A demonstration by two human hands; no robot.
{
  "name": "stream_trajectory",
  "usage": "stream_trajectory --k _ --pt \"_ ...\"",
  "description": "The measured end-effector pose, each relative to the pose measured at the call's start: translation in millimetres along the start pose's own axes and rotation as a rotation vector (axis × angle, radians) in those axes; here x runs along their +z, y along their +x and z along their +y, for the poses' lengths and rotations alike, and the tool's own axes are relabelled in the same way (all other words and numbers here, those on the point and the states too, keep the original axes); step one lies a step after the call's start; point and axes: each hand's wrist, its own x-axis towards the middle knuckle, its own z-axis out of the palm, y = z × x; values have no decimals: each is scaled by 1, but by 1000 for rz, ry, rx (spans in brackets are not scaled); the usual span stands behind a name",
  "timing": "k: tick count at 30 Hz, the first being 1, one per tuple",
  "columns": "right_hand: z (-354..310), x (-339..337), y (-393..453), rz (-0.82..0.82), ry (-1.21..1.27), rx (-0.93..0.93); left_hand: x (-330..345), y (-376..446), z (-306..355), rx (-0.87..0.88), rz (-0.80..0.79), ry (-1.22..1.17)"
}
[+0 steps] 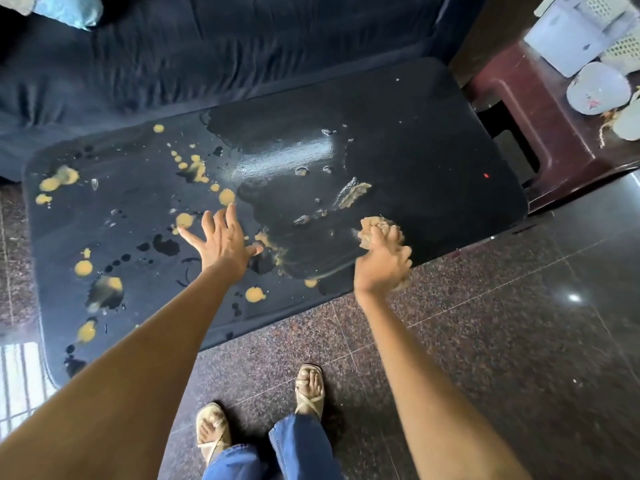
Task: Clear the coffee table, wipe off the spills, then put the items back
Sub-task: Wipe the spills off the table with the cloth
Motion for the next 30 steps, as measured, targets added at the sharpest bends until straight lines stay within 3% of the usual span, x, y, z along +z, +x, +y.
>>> stream_trajectory --k 2,5,7,9,11,15,17,19,23,26,28,30 --pt "-32 9 -34 -37 38 -45 -1 0 -11 -2 0 20" --pt "-50 16 -82 -200 48 -469 -1 -6 -27 -9 -6 29" --pt "-42 13 -77 -214 35 -763 -3 -11 -36 3 -5 32" --pt "-22 8 -55 -228 24 -927 -4 -14 -41 16 -7 28" --pt "-2 3 -40 -160 -21 -832 -7 -17 -50 33 -10 19" --pt "-15 5 -46 -5 8 -126 -7 -16 -63 62 -6 0" --pt "-54 17 -70 -13 46 106 -6 -16 -77 59 7 -21" --pt "-94 27 -101 -43 89 69 -5 -18 -92 65 12 -51" --pt "-120 37 -151 -213 33 -568 -9 -22 -116 84 8 -31" --pt "-94 28 -121 -222 10 -909 -11 -23 -134 110 -11 -9" --pt "-68 20 -99 -226 -59 -843 -13 -24 -141 150 -9 -7" --pt "-60 16 -89 -131 -64 -527 -16 -26 -151 173 -8 18"
